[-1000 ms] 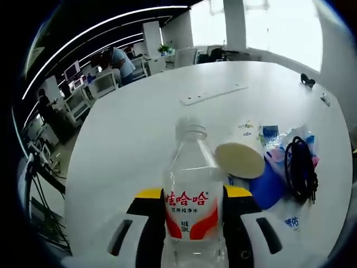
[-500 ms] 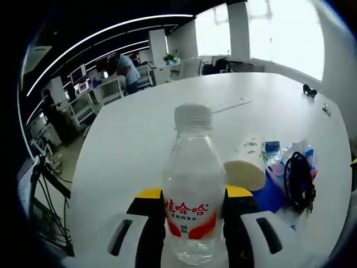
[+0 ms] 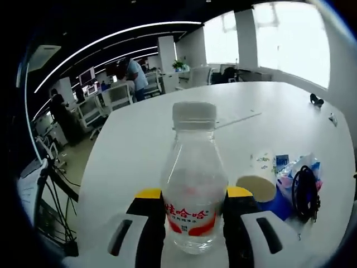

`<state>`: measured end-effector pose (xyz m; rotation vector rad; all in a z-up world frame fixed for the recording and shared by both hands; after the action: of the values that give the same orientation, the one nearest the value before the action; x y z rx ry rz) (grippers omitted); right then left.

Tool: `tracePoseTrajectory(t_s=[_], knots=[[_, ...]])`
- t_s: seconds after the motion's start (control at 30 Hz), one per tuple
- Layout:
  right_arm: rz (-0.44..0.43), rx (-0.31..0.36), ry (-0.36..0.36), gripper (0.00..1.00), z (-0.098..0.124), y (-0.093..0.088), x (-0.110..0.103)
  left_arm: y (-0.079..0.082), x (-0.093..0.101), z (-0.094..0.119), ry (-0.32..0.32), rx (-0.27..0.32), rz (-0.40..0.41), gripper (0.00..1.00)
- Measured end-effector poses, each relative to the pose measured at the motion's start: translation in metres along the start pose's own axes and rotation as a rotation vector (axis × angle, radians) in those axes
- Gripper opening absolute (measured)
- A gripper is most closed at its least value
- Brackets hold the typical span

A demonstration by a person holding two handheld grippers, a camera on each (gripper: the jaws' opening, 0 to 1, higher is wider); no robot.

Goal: Arrange the tabletop items into an orderly group along one side of the table until the central work area is clear of visible clutter.

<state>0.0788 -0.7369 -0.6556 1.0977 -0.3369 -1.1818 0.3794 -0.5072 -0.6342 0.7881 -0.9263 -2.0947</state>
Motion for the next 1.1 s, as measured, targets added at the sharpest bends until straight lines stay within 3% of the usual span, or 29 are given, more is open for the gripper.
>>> tracePoseTrajectory(t_s=[0.2,0.33,0.5,0.7,1.1], knots=[[0.02,0.045,-0.021,0.9,0.003,0.008,0.003,-0.001,-0.01,-0.002,0.021,-0.002,0.026,0.39],[0.05,0.111,-0.037,0.92,0.008,0.02,0.004,0.001,-0.016,-0.002,0.048,0.015,0.025,0.39],[0.125,0.169,-0.06,0.93,0.012,0.03,0.004,-0.002,-0.025,-0.004,0.079,0.015,0.073,0.39],[0.105,0.128,-0.051,0.92,0.008,0.024,0.004,-0.005,-0.031,-0.004,0.13,0.023,0.087,0.39],[0.088,0.084,-0.05,0.91,0.006,0.016,0.006,-0.011,-0.037,-0.008,0.156,0.024,0.136,0.39]])
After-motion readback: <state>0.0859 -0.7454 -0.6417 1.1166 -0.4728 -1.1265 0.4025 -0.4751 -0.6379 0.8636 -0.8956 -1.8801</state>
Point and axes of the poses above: the point that each gripper's makers call its tool centre point, and the gripper's own axes: z roughly backward along the fingers, x roughly to its right, y roughly out of its top, the point moved 2 cm from there along z, roughly backward along the fingers, and after that the axes turned 11 degrees about -z, right-handed, at the moved point
